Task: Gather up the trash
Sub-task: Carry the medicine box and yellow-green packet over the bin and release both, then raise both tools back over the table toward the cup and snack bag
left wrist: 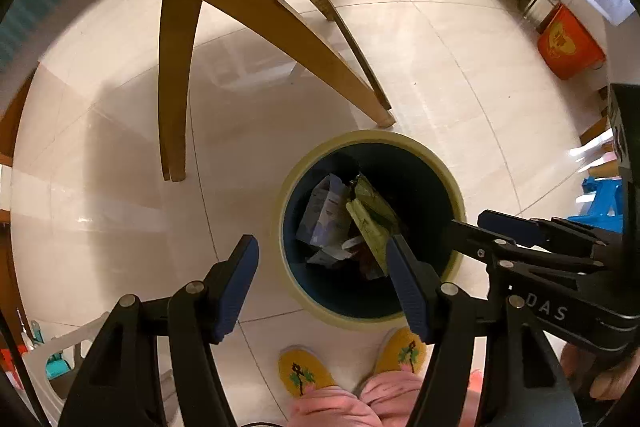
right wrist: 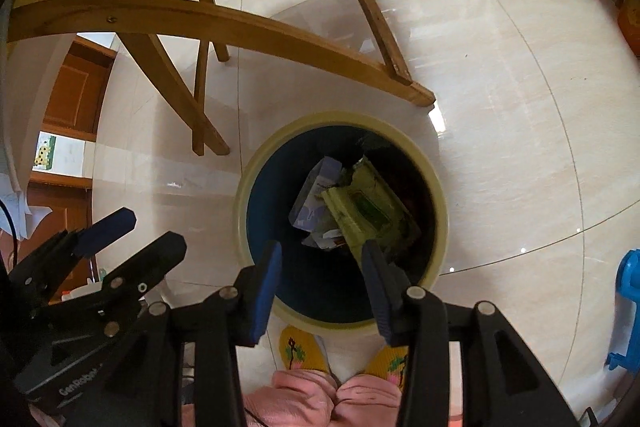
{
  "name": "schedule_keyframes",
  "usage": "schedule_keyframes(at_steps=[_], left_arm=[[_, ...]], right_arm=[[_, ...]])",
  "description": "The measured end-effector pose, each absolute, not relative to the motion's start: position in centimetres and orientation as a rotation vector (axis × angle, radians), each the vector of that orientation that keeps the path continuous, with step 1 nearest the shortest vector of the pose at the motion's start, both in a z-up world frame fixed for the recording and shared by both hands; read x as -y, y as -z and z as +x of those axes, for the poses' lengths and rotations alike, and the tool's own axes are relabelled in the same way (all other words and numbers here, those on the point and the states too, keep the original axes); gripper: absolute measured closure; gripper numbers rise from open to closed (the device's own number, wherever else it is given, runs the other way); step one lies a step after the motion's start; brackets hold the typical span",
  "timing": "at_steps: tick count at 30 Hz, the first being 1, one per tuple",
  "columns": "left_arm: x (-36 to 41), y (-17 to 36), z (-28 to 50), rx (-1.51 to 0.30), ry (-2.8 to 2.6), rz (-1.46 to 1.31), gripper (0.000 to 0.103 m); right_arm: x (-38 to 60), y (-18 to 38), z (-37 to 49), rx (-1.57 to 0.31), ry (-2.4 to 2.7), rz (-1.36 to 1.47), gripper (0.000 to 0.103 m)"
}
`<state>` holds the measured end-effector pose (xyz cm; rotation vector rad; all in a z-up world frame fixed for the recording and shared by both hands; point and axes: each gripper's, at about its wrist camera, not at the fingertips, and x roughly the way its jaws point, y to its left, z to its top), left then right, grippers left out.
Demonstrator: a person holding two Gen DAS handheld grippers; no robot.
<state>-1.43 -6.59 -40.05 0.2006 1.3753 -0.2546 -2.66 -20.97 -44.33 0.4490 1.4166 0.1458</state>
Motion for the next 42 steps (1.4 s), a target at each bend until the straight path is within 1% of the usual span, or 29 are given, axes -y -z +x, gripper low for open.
schedule_keyframes(at_steps=[11, 16, 20, 26, 31, 35, 39, 42], left_arm=[[7.1, 37.7, -1.7, -1.384, 0.275, 0.239, 0.038], [6.8, 35.3, -2.2, -1.393, 0.275, 0.241, 0.039], [6.6, 32.0, -2.6, -1.392, 0.288, 0.241, 0.038], [6.0, 24.6, -3.1, -1.358, 0.316, 0.248, 0.038], [5.0, 16.5, -3.0, -1.284, 0.366, 0.231, 0.038], [4.3, 10.5, -2.4, -1.202, 0.409, 0.234, 0.039], [3.5, 4.4, -1.7, -1.080, 0.454, 0.237, 0.039], [2.7, 0.9, -1.2, -1.008, 0.471, 0.227, 0.038]], right_arm=[[20.5, 42.8, -4.6, -1.431, -0.077, 0.487, 0.061], [20.2, 40.5, -5.4, -1.438, -0.067, 0.498, 0.061], [20.0, 37.9, -6.0, -1.431, -0.068, 0.510, 0.061], [20.0, 32.1, -6.9, -1.432, -0.063, 0.552, 0.061], [20.1, 26.0, -7.5, -1.389, -0.045, 0.580, 0.061], [20.0, 20.3, -7.6, -1.327, -0.038, 0.592, 0.061], [19.9, 14.1, -7.5, -1.225, -0.037, 0.589, 0.061], [19.9, 11.0, -7.2, -1.159, -0.025, 0.576, 0.061]])
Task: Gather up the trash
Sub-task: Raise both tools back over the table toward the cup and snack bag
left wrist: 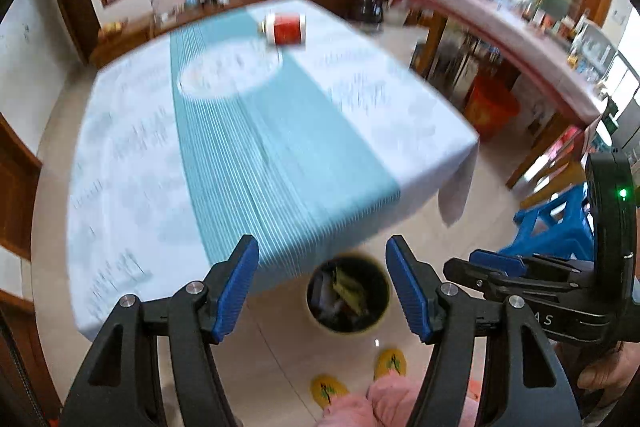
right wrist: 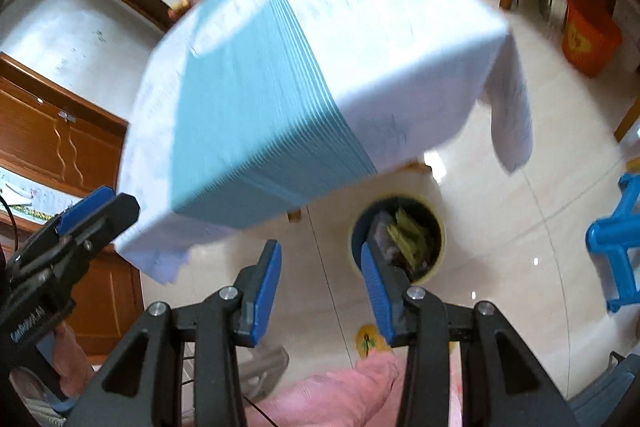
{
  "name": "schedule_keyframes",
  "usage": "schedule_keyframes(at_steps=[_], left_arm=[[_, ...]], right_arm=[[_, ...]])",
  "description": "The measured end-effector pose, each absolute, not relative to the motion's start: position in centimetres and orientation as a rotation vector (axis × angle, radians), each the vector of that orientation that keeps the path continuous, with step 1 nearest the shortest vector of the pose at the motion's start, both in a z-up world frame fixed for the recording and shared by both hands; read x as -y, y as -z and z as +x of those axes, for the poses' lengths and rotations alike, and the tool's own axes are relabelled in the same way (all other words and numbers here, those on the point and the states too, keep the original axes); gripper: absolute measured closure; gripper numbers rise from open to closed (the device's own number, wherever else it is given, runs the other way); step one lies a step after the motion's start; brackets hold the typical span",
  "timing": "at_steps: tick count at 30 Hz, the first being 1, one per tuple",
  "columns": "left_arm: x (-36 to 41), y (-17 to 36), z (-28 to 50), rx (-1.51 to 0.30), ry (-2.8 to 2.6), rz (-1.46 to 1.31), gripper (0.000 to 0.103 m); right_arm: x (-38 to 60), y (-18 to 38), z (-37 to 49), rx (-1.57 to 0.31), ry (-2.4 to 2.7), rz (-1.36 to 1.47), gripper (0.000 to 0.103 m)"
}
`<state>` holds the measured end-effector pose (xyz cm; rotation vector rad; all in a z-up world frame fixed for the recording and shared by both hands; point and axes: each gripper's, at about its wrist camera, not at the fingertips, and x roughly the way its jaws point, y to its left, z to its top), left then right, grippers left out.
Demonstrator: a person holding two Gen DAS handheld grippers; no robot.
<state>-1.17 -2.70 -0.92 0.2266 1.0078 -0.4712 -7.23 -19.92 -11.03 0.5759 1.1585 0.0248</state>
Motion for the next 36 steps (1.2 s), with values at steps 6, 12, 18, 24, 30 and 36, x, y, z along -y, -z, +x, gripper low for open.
schedule_keyframes(at_steps=[6, 12, 18, 24, 30, 36], left_arm=[[1.5, -4.7, 0.6, -0.898, 0.481, 0.203, 0.038], [0.9, -8.8, 3.4, -0.804, 0.442, 0.220, 0.038], [0.3, -11.3, 7.1, -0.776, 0.382, 0.181, 0.037], [1.1, -10.8, 11.8, -0.799, 0.296, 0.115, 0.036], [4.5, -8.8, 18.3, -0.849, 0.182, 0.096, 0.035], [8.7, -5.4, 25.8, -1.004, 0.098, 0.015, 0.035]], right_arm=[[19.4, 5.5, -5.8, -1.044, -0.012, 0.523, 0.061], [18.9, -0.1, -2.8, -0.935, -0.024, 0.429, 0.061], [19.3, -4.3, 2.1, -0.862, -0.075, 0.370, 0.061], [20.8, -5.4, 7.4, -0.866, -0.143, 0.303, 0.061], [24.6, -3.7, 17.2, -0.921, -0.273, 0.252, 0.061], [28.5, -0.4, 28.2, -1.036, -0.399, 0.207, 0.061]])
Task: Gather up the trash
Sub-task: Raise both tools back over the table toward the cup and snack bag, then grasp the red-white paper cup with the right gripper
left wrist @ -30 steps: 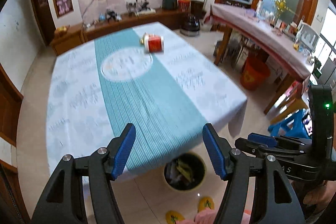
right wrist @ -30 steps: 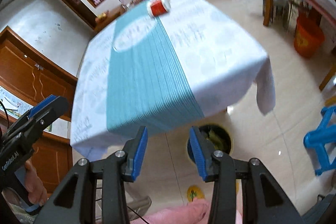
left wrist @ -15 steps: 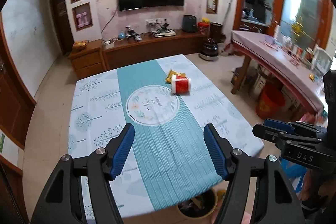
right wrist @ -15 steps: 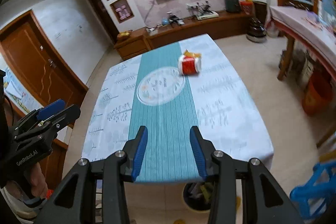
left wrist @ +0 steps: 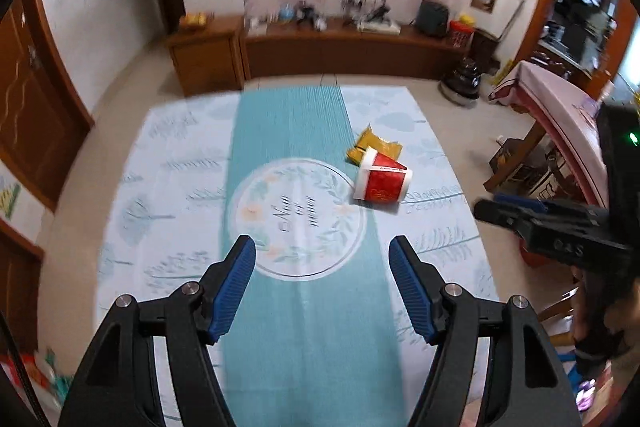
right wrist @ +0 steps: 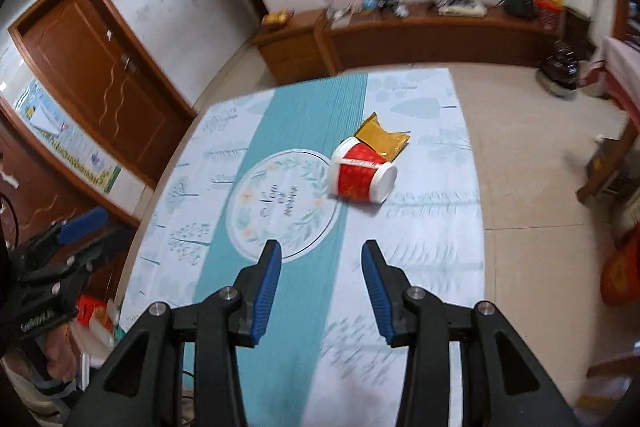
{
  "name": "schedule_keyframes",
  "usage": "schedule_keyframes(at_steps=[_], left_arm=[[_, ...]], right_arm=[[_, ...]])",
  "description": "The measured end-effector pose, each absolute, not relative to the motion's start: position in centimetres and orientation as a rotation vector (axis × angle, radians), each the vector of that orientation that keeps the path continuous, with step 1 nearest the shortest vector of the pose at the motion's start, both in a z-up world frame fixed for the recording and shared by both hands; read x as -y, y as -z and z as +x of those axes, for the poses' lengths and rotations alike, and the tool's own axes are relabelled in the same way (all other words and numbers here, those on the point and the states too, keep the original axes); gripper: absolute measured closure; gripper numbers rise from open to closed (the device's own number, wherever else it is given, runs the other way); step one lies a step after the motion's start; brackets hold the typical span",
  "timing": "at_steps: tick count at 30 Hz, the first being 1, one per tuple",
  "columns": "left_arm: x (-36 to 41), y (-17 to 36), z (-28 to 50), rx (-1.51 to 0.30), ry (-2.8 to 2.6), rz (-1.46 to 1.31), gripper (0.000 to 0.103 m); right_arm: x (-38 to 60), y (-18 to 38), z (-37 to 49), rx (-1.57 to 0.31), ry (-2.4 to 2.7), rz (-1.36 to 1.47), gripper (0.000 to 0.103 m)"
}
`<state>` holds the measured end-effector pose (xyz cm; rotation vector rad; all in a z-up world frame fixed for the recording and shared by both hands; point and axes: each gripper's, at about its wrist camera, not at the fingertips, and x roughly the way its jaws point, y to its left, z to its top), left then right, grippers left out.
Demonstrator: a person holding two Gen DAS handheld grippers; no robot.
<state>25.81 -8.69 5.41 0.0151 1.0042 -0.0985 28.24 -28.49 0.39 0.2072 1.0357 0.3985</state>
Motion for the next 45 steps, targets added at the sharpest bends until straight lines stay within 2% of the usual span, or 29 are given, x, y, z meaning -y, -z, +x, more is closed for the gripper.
schedule_keyframes(at_steps=[3, 6, 14, 16, 20, 37, 41, 43, 45], left_arm=[[10.4, -3.3, 28.6, -1.061, 0.035, 0.009, 0.035], [11.2, -1.5, 30.7, -1.116, -0.025, -0.009, 0.035], [10.8, 0.2, 33.5, -1.178, -0.137, 0.011, 0.035], [10.3, 0.5, 34.0, -1.186, -0.160, 0.001, 0.035], [9.3, 1.3, 34.7, -1.208, -0.201, -0.039, 0.035], [8.5, 2.6, 35.1, -1.248, -0.226, -0.084, 0.035], [8.5, 2.5, 35.1, -1.250, -0.225, -0.086, 0.035], [8.5, 2.4, 35.3, -1.248, -0.222, -0.093, 0.035], [8.7, 2.3, 35.5, -1.246, -0.214, -0.097, 0.035]], right_arm=[[29.3, 1.5, 33.6, -1.081, -0.473, 0.137, 0.060], [29.3, 3.7, 38.2, -1.128, -0.532, 0.082, 0.054], [25.1, 10.5, 47.2, -1.289, -0.715, -0.014, 0.054], [23.8, 11.8, 48.1, -1.325, -0.752, -0.059, 0.054], [21.9, 13.3, 48.8, -1.361, -0.817, -0.131, 0.045], [19.9, 15.7, 49.0, -1.508, -0.977, -0.070, 0.044], [19.7, 15.2, 47.8, -1.485, -0.997, -0.097, 0.048], [20.0, 14.5, 46.8, -1.449, -1.008, -0.108, 0.058], [20.9, 13.7, 46.0, -1.418, -1.011, -0.069, 0.063]])
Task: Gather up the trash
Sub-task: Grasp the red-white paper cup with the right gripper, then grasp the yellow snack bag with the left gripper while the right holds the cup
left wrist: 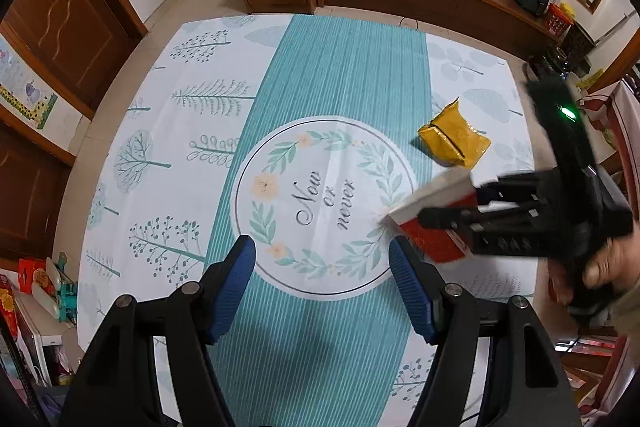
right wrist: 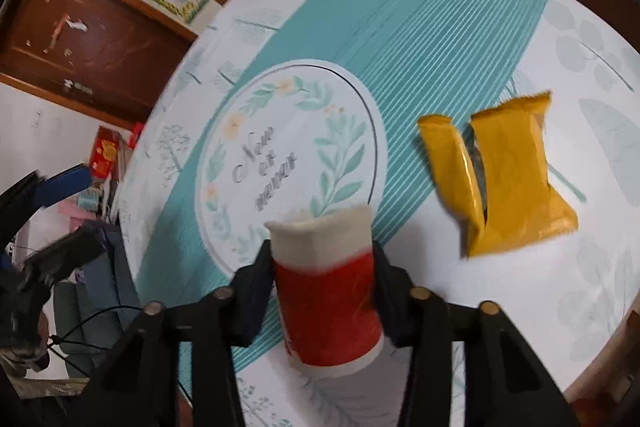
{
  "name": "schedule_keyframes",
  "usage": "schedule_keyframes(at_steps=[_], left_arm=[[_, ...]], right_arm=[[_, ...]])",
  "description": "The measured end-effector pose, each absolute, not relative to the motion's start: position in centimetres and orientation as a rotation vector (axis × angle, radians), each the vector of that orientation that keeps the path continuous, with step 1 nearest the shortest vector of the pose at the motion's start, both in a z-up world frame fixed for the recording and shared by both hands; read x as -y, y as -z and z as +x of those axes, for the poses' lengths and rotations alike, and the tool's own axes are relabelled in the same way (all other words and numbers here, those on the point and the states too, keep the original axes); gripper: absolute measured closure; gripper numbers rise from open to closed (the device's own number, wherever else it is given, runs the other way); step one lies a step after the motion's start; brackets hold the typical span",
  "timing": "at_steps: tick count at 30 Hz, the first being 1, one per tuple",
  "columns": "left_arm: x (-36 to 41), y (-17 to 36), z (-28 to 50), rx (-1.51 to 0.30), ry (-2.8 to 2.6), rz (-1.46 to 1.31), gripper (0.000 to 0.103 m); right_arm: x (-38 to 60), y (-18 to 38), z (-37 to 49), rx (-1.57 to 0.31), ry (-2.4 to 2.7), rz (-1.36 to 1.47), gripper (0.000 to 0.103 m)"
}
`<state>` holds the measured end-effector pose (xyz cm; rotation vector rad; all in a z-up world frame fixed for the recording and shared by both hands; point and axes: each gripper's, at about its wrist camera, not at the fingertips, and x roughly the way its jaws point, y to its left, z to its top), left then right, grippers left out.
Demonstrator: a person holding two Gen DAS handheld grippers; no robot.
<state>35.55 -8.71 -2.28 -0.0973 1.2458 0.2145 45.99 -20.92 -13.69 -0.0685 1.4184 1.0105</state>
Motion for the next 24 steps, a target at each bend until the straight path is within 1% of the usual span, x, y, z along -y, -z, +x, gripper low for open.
schedule_keyframes(at_steps=[4, 9, 14, 19, 24], left_arm=[[9.8, 2.3, 37.1, -1.242, -0.194, -0.091, 0.035], [12.0, 3.1, 40.6, -1.250, -0.141, -0.108, 0.035], [14.8, 5.3, 45.1, -1.304, -0.084, -0.134, 0.035], [17.1, 8.1, 49.0, -1.360, -0.056, -0.190, 0.035], [17.7, 10.6, 51.4, -1.370, -0.114, -0.337, 0.035]], right_arm=[[24.3, 11.9, 45.5, -1.339, -0.961, 0.051, 0.067], [30.0, 9.6, 46.3, -1.220, -0.816, 0.179, 0.068], [35.2, 8.2, 47.7, -1.096, -0.610, 0.224, 0.068], [38.5, 9.2, 48.7, -1.075, -0.501, 0.326, 0.068], [39.4, 10.9, 48.7, -1.099, -0.503, 0.372, 0.068]])
